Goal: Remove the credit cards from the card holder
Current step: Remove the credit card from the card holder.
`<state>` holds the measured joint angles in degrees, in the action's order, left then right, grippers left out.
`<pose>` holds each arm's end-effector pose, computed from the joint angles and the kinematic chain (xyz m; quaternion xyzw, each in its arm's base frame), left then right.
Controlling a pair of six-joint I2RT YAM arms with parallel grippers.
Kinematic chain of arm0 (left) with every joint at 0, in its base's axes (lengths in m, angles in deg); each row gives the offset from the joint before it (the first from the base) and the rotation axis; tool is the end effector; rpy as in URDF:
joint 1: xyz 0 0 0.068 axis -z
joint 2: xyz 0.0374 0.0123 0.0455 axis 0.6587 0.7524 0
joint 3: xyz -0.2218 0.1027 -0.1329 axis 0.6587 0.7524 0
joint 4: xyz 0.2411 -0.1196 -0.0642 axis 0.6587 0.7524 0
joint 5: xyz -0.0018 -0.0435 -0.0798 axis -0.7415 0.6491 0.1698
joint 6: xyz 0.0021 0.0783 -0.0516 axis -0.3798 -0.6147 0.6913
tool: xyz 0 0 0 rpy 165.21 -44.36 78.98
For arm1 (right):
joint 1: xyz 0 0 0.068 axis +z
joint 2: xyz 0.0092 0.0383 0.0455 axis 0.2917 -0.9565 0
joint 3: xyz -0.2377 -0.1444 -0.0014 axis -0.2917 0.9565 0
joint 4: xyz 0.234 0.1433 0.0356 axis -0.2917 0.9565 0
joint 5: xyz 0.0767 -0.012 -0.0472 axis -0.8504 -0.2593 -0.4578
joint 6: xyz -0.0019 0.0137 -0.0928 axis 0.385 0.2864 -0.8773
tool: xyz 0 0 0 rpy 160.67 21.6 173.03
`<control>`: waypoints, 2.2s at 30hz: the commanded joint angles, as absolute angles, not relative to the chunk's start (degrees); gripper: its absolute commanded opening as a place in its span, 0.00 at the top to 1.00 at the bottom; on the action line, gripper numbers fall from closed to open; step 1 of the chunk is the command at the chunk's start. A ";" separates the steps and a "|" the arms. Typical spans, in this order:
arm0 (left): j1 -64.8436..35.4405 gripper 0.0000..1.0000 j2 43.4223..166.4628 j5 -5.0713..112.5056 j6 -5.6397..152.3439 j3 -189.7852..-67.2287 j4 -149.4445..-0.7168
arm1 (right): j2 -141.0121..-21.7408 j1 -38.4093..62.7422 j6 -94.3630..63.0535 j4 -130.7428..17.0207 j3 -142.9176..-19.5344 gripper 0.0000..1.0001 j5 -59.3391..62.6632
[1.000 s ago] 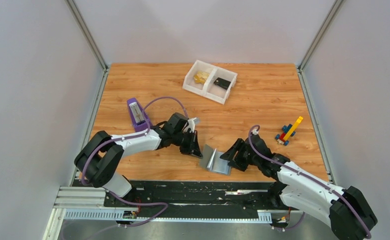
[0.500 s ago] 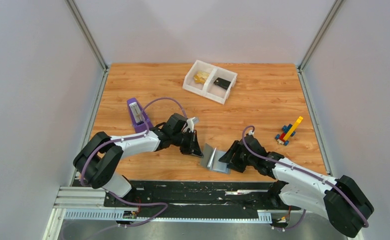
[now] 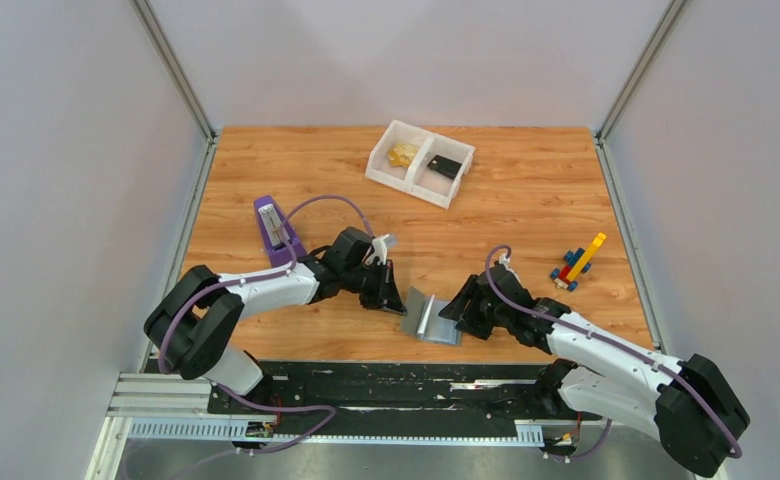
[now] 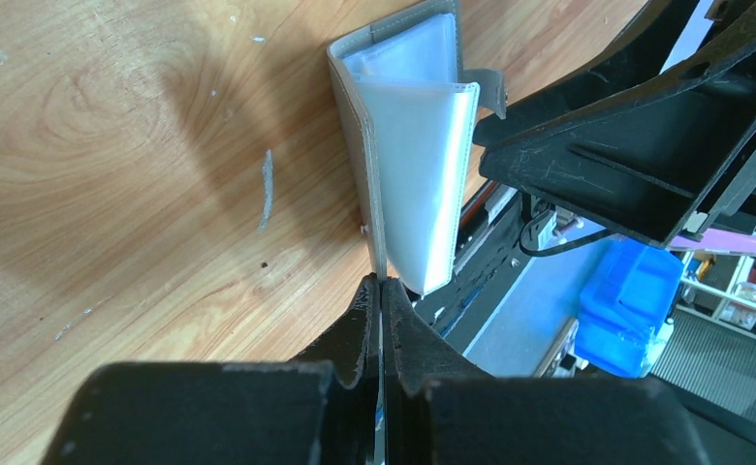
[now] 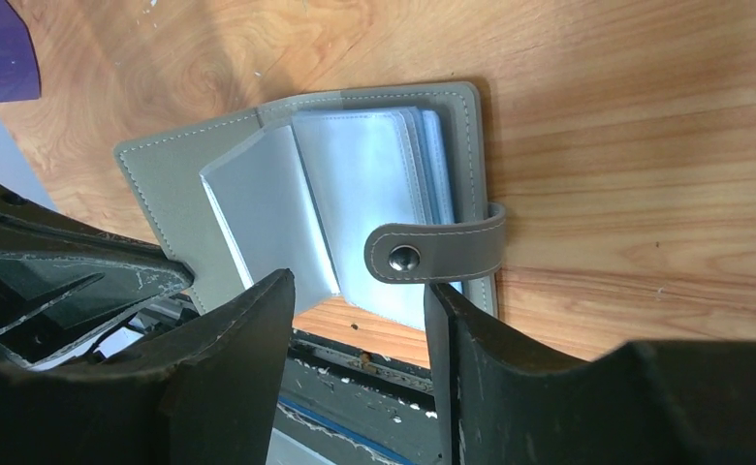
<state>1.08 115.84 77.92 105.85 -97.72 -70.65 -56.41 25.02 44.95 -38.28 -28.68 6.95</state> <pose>0.2126 -0.2547 0.1338 0.0879 0.8956 -0.4293 0.0771 0.1600 0.1488 0.1199 0.2018 0.9242 0.2755 0.1713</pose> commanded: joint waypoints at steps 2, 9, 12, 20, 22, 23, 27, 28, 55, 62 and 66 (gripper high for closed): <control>1.34 1.00 113.91 77.61 106.49 -97.30 -72.25 | -55.44 25.49 44.19 -37.90 -31.21 0.48 8.75; 1.34 1.00 113.92 77.77 106.77 -97.37 -72.41 | -56.84 25.45 43.98 -39.41 -31.09 0.48 8.18; 1.34 1.00 113.91 77.74 106.83 -97.38 -72.36 | -57.52 25.49 43.68 -40.22 -31.22 0.49 8.18; 1.34 1.00 114.18 77.95 106.67 -97.47 -72.30 | -60.65 25.49 43.04 -42.60 -31.35 0.50 7.30; 1.34 1.00 114.18 77.85 106.50 -97.54 -72.27 | -61.40 25.49 43.02 -43.07 -31.33 0.50 7.05; 1.34 1.00 114.22 77.79 106.41 -97.55 -72.18 | -61.71 25.44 42.93 -43.38 -31.34 0.50 6.83; 1.35 1.00 114.45 77.91 106.36 -97.48 -72.16 | -62.33 25.49 42.74 -44.47 -31.19 0.50 6.40; 1.34 1.00 114.49 77.94 106.34 -97.48 -72.18 | -62.30 25.49 42.66 -44.59 -31.21 0.51 6.33; 1.40 1.00 114.13 78.06 107.06 -96.58 -72.63 | -65.62 25.84 41.66 -56.05 -30.82 0.58 -0.93; 1.39 1.00 113.98 78.05 107.20 -96.33 -72.63 | -65.95 25.93 41.91 -60.84 -30.09 0.58 -2.73; 1.35 1.00 113.64 78.07 107.37 -96.20 -72.63 | -65.96 25.93 42.01 -61.93 -30.10 0.58 -3.29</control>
